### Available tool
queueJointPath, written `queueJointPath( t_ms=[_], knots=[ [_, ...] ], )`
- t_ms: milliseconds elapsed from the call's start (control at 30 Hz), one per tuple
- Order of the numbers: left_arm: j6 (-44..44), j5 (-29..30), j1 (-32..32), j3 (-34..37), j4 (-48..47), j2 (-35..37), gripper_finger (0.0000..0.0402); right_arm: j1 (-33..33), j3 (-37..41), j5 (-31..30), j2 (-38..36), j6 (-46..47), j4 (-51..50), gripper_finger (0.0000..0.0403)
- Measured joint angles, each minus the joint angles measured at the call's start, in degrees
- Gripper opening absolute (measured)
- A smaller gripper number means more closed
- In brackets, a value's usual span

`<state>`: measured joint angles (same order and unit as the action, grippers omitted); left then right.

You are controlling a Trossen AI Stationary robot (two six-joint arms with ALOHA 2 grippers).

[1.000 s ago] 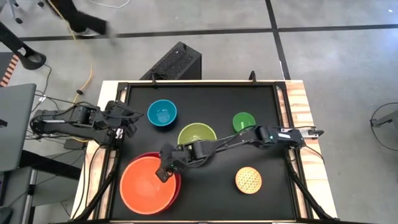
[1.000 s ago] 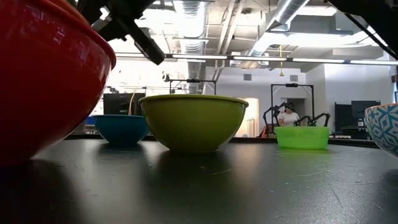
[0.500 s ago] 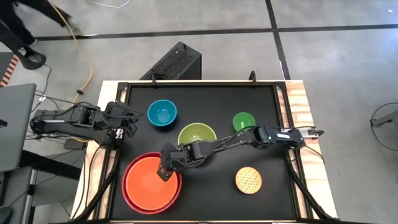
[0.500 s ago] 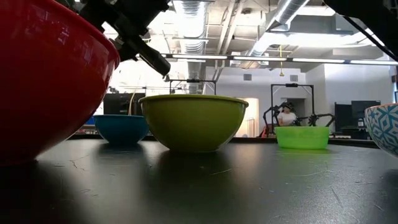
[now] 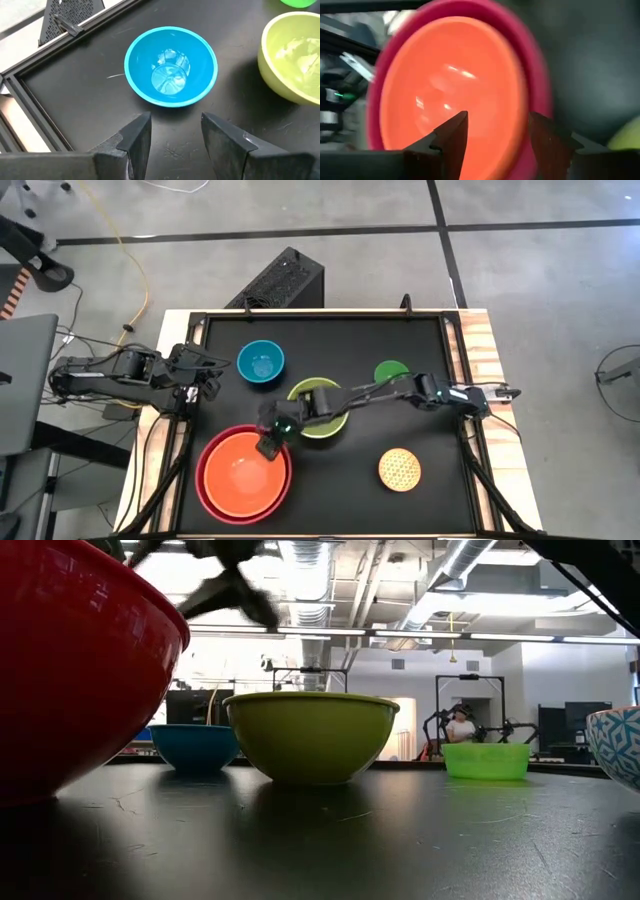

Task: Nest bowls inside each other
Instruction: Stack the light green bowl on top of the orange bowl

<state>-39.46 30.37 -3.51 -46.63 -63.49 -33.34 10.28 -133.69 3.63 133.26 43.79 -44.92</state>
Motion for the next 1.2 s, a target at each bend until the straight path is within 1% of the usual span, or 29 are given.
queueJointPath(
  t_ms=[67,133,200,267,400,500,667,800,900,1033,1200],
  knots=[
    [0.1,0.1,0.0,0.0,0.0,0.0,0.0162,-0.7,-0.2,-0.8,-1.9,-2.5,-2.1,0.0225],
    [0.1,0.1,0.0,0.0,0.0,0.0,0.0162,-1.3,-0.2,-3.6,-4.1,-5.5,-7.6,0.0224],
    [0.2,0.1,0.0,0.0,0.0,0.0,0.0162,-2.3,-0.2,-5.0,-6.2,-7.5,-12.4,0.0220],
    [0.2,0.1,0.0,0.0,0.0,0.0,0.0162,-3.8,-0.2,-7.5,-8.1,-9.1,-19.2,0.0217],
    [0.2,0.2,0.0,0.0,-0.1,0.0,0.0162,-7.5,-0.2,-11.7,-9.0,-11.4,-31.0,0.0214],
    [0.1,0.5,0.0,0.0,0.0,0.0,0.0162,-10.0,0.2,-12.8,-8.2,-12.6,-37.6,0.0214],
    [0.0,0.5,0.0,0.0,-0.1,0.0,0.0162,-13.3,6.4,-12.8,-7.7,-15.4,-37.0,0.0216],
    [-0.4,0.5,0.0,0.0,-0.1,0.0,0.0162,-15.2,12.0,-12.8,-7.9,-16.1,-36.0,0.0231],
    [-0.7,0.5,0.0,0.0,-0.1,0.0,0.0162,-15.8,15.9,-12.8,-8.1,-18.0,-33.3,0.0240],
    [-0.8,0.5,0.0,0.0,-0.1,0.0,0.0162,-16.4,20.8,-12.5,-8.2,-18.8,-29.3,0.0241],
    [-0.9,0.5,0.0,0.0,-0.1,0.0,0.0162,-17.8,26.5,-7.3,-8.2,-19.0,-22.7,0.0231]
  ],
)
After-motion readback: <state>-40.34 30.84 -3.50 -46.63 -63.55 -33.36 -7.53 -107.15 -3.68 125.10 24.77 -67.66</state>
